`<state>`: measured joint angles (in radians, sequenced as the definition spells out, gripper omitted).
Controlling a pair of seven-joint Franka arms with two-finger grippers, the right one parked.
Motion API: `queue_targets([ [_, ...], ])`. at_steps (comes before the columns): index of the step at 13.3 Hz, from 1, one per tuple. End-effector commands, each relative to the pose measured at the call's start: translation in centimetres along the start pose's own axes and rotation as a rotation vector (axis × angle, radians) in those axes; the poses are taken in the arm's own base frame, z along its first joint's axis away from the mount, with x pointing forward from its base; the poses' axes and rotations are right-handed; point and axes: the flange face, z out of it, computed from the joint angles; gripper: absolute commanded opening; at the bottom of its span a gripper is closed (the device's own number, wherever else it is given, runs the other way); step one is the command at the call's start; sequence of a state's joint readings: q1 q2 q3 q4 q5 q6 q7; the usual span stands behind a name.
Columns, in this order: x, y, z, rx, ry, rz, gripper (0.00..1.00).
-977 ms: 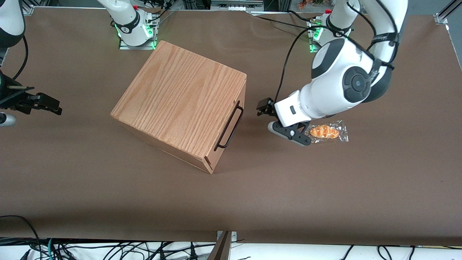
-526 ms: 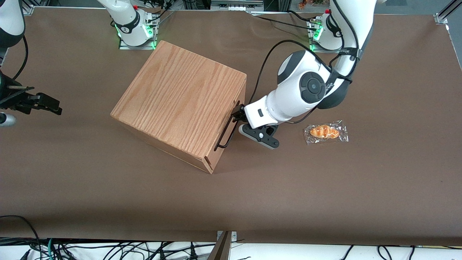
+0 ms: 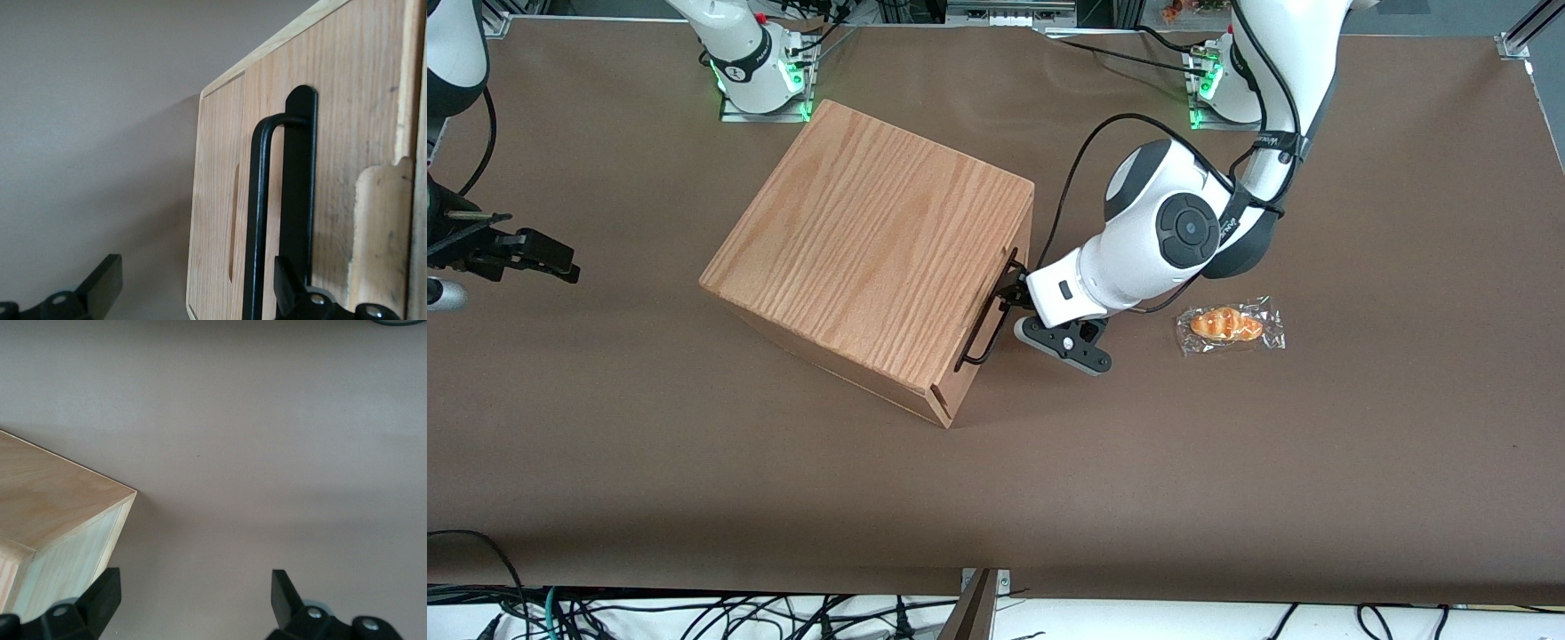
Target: Open top drawer with left arm
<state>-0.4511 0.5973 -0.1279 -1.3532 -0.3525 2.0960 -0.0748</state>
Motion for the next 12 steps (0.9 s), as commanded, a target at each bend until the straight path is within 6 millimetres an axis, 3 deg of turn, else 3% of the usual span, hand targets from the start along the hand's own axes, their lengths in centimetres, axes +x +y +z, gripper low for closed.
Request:
queue_targets([
  [1,0.5,1.0,0.4,-0.004,0.017,0.008,1.0],
  [6,0.4,0.2,2.5,0.1,-0.002,0.062,1.0],
  [8,0.3,0.4,2.7,0.107,-0.005,0.077,1.0],
  [12,0.7,-1.1,2.0,0.174,0.006,0.096,1.0],
])
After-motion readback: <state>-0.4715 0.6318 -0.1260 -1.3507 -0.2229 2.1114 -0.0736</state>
